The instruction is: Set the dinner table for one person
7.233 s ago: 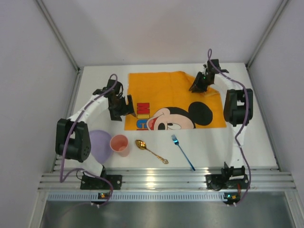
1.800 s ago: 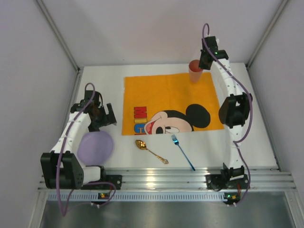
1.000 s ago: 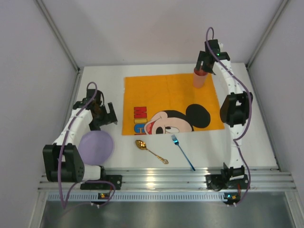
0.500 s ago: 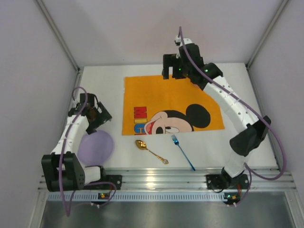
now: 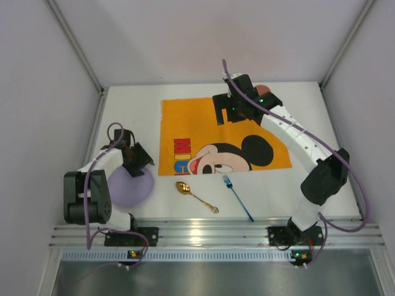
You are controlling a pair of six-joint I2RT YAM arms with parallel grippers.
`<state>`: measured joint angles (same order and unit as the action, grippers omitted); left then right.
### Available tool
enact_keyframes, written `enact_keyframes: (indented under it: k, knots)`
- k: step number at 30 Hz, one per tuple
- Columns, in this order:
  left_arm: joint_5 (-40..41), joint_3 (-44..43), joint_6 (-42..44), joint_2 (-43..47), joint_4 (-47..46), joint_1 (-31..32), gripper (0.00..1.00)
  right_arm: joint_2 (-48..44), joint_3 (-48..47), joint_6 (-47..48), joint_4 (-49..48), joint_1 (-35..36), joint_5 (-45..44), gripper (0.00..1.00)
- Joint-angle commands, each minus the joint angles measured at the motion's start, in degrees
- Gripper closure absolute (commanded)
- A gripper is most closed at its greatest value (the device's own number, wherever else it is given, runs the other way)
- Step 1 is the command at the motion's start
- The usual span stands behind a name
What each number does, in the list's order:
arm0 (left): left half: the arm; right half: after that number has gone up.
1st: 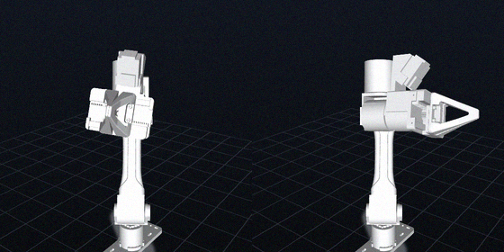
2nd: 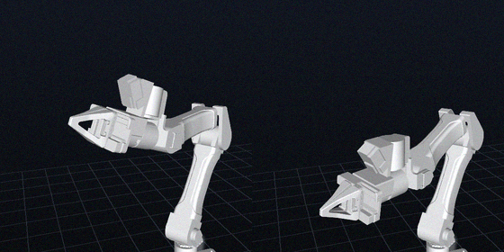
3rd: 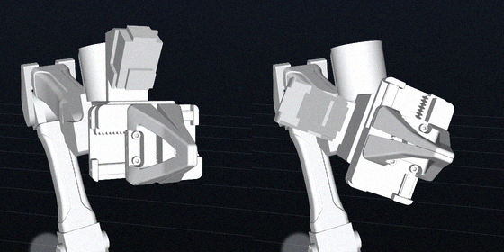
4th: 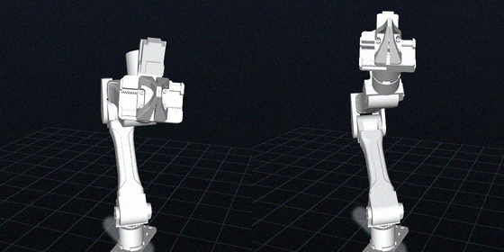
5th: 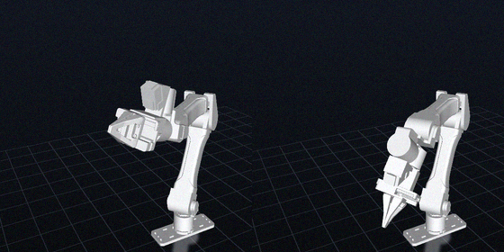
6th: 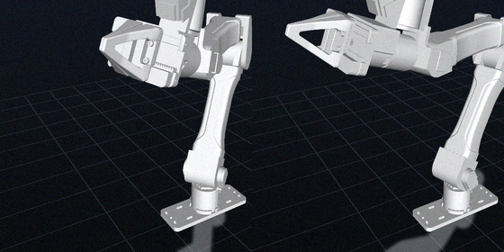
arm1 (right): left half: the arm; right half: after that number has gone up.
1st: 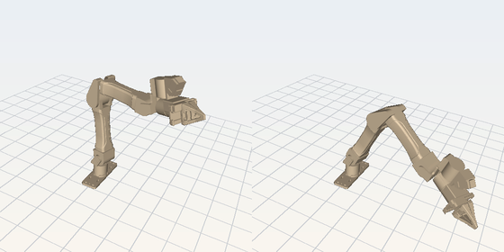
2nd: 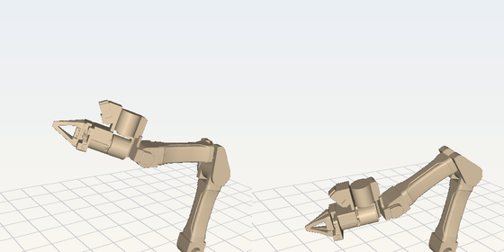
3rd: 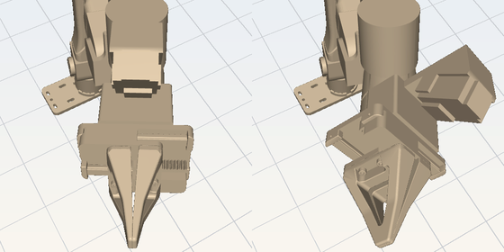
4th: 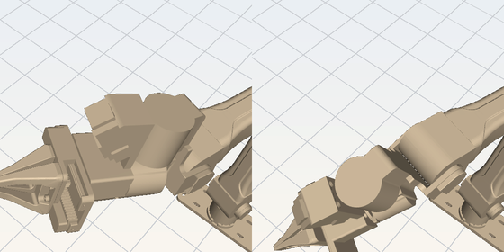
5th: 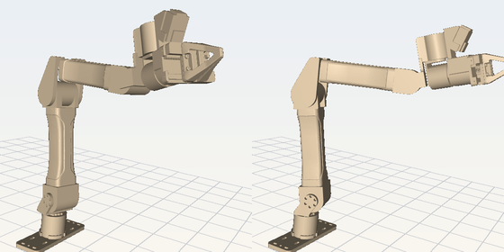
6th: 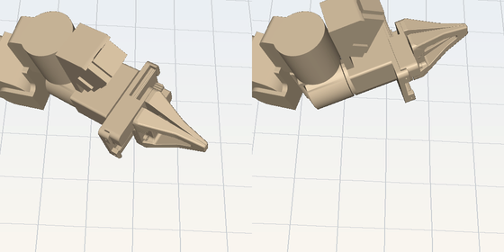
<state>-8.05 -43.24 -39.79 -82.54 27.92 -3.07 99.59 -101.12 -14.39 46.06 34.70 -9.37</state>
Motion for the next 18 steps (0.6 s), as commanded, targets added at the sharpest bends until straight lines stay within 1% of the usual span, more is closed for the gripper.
enact_keyframes:
  k: [1,2,3,4,7,8,9,12,15,18]
  knots:
    - [-2.84,-0.79,3.75,-4.81,-4.02,-0.01,0.37,-6.25,3.54,1.21,-0.53,-0.16,-1.97,0.04]
    - [-3.80,-0.88,4.63,-5.34,-4.02,-0.01,0.45,-7.30,4.26,1.12,-0.54,-0.07,-2.41,0.04]
    - [-4.68,-0.88,4.90,-5.78,-3.49,-0.01,0.59,-7.74,5.05,1.03,-0.54,-0.07,-2.50,0.04]
    - [-5.65,-0.62,5.16,-6.22,-3.40,-0.01,0.62,-8.53,6.10,0.86,-0.62,-0.24,-2.67,0.04]
    - [-9.08,-0.26,6.48,-6.32,-2.61,0.08,0.65,-9.50,7.43,0.51,-0.71,-0.42,-3.20,0.04]
    - [-9.35,-0.09,6.83,-6.31,-2.52,0.00,0.68,-10.03,7.52,0.33,-0.71,-0.51,-3.55,0.04]
    - [-9.52,0.17,7.09,-6.14,-2.35,-0.01,0.73,-10.20,7.78,0.24,-0.71,-0.51,-3.73,0.04]
    - [-9.35,-0.26,8.50,-6.58,-1.82,-0.01,0.99,-10.56,7.87,-0.28,-0.62,-0.51,-3.91,0.04]
    - [-8.82,-2.28,10.08,-7.90,0.11,-0.01,1.00,-10.91,7.78,-0.90,-0.27,-0.51,-3.91,0.04]
    - [-7.60,-7.27,11.84,-7.20,3.53,-0.01,1.00,-11.08,7.78,-1.43,-0.10,-0.51,-3.73,0.04]
